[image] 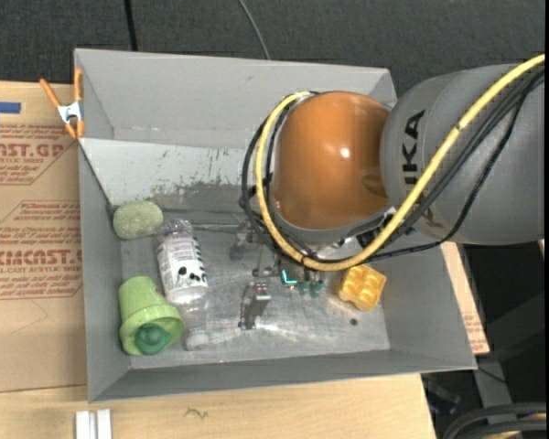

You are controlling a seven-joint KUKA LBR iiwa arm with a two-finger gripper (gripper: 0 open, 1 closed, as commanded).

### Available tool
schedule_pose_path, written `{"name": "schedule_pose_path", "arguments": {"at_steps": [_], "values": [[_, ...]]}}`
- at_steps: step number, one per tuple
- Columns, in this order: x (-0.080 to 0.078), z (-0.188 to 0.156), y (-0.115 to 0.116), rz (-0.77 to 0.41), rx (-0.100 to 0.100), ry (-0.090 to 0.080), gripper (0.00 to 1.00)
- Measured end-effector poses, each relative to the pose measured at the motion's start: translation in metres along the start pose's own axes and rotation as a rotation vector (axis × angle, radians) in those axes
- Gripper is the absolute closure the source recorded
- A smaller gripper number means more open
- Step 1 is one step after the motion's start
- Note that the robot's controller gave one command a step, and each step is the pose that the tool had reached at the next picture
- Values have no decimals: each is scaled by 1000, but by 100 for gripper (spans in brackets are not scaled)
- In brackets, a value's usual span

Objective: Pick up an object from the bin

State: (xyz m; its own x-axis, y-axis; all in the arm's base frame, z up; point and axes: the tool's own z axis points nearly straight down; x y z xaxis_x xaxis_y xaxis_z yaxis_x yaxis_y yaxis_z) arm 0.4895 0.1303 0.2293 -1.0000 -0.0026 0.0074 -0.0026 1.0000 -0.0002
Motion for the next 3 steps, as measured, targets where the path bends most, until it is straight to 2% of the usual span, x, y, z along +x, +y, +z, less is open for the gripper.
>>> {"name": "schedule_pose_path", "arguments": {"at_steps": [1,2,3], "values": [[-2,-4,-1,2,-1,-8,0],[-22,69,45,-81,-2,-14,0],[-4,68,119,-196,-3,-11,0]]}}
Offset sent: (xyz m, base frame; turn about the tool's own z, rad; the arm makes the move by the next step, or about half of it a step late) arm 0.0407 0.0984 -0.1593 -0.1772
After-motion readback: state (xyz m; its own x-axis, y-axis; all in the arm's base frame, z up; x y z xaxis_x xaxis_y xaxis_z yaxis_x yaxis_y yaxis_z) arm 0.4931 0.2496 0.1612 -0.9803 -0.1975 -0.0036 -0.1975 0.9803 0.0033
